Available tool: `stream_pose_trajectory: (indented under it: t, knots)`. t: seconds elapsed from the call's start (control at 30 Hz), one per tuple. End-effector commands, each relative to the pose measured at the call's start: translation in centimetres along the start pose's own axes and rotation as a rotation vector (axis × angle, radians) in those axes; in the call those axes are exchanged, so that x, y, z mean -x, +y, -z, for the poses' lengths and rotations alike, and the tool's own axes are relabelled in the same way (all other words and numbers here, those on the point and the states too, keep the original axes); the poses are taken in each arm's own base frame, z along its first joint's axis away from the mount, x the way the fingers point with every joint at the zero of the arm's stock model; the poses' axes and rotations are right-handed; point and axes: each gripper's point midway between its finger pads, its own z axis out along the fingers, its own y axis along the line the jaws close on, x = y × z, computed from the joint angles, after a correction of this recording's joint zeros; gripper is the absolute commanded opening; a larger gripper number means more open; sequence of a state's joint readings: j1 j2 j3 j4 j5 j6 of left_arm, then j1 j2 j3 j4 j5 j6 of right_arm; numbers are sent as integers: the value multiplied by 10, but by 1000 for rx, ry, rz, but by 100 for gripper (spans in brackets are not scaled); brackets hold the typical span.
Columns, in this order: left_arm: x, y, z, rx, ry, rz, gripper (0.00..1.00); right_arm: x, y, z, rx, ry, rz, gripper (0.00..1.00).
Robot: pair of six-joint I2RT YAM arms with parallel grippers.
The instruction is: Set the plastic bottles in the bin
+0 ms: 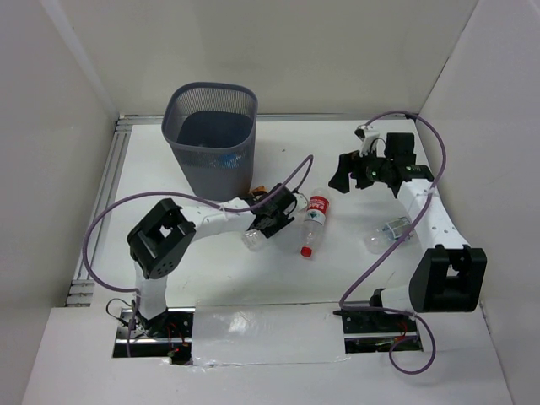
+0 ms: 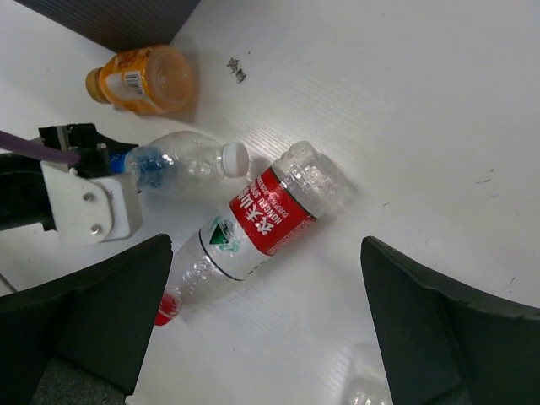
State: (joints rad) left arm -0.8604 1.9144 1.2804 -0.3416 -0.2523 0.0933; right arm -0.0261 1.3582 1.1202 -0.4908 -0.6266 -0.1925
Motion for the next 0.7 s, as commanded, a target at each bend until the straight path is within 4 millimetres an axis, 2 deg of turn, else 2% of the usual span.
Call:
stream_pose_trajectory:
  t: [0.0,0.03,0.07,0.1,0.13,0.23,0.27,0.3,0.33,0.37,0.43,0.47,0.53,0.57,0.6,0.63,0.67]
  knots:
    - [14,-21,24,-81,-59,33,43,-14,5,1,29,56,5,100]
    - [17,-19,32,-79,-74,48,39,-18,5,-1,32,72,-7,100]
    - [30,-20,45,-81,-109,71,34,-18,5,-1,32,72,-7,100]
    - [46,-11,67,-66,-170,95,27,-21,6,0,34,82,-14,100]
    - [67,-2,86,-48,-229,122,26,-18,3,4,19,69,-38,100]
    - [105,24,139,6,-372,169,22,-16,-6,11,-14,37,-77,100]
    - [128,40,164,29,-444,196,21,-16,-10,14,-21,29,-111,100]
    - [139,55,183,53,-496,232,21,-15,-11,16,-13,21,-130,100]
    - [150,61,195,66,-532,253,21,-15,-11,16,-13,21,-130,100]
    - [167,84,225,93,-612,290,21,-15,-12,18,-12,17,-144,100]
    - [184,108,255,138,-700,346,19,-19,-8,18,2,24,-152,100]
    - [195,128,282,160,-775,395,19,-23,-6,17,14,31,-160,100]
    - [212,148,315,167,-894,448,18,-31,-2,17,31,40,-170,97]
    - [216,167,338,182,-964,502,18,-30,5,14,53,44,-161,95]
    - [218,177,343,194,-992,526,18,-35,9,12,63,57,-163,93]
    - [223,194,367,237,-1081,558,18,-35,13,10,73,62,-168,93]
    - [212,217,373,336,-1097,602,18,-38,22,5,94,71,-171,93]
